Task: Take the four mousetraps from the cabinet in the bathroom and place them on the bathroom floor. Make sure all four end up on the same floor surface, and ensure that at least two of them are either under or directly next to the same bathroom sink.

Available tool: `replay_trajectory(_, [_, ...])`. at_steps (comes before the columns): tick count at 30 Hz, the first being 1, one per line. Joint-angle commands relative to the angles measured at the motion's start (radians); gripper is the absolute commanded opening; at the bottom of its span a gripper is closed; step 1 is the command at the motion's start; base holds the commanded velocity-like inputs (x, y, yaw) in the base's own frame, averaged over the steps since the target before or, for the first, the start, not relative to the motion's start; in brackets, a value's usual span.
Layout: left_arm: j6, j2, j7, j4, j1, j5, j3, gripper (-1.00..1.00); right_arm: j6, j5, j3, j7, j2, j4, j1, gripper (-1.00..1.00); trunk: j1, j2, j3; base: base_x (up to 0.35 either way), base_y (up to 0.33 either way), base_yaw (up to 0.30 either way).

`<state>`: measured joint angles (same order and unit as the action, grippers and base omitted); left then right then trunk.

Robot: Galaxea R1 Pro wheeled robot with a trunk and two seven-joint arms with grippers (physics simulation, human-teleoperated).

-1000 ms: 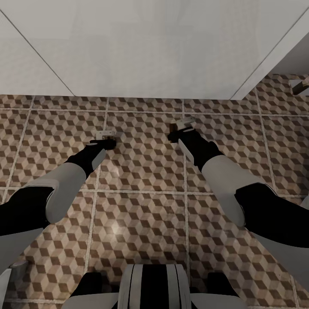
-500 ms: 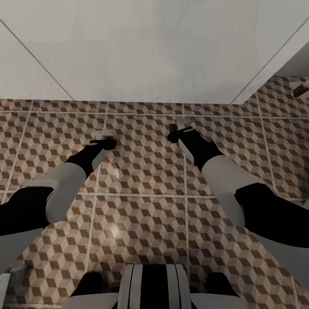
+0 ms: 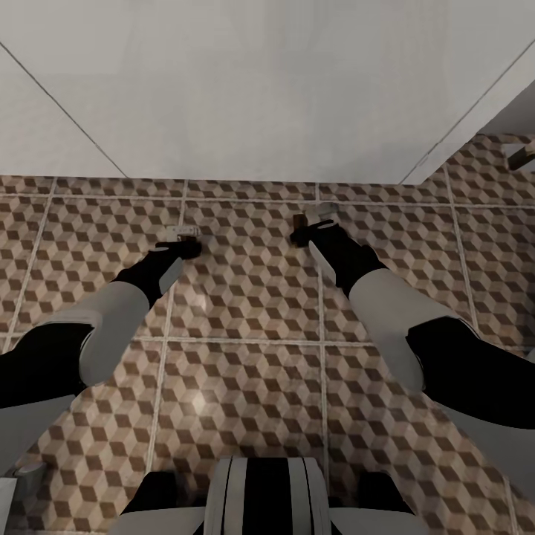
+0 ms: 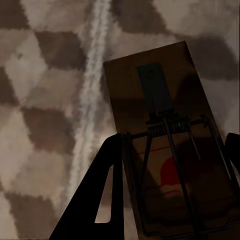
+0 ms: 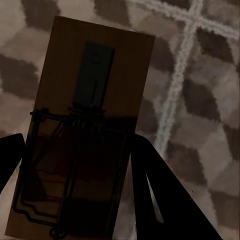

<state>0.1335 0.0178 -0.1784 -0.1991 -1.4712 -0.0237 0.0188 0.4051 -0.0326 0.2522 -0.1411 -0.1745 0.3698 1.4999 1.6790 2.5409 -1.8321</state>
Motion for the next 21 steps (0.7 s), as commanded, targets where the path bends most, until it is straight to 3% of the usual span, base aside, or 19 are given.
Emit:
replay_trajectory(1, [0.006,0.000,-0.006,-0.004,0.000,-0.001,0.003,-1.00,0.006,0.000,0.004,-0.005,0.000,0.001,0.000,-1.00,0.000,0.000,0.000,0.159,0.000,0.000])
replay_trajectory(21, [0.006,0.001,-0.006,-0.005,0.000,0.000,0.003,-1.00,0.006,0.001,0.004,-0.006,0.000,0.000,0.000,-1.00,0.000,0.000,0.000,0.022,0.000,0.000])
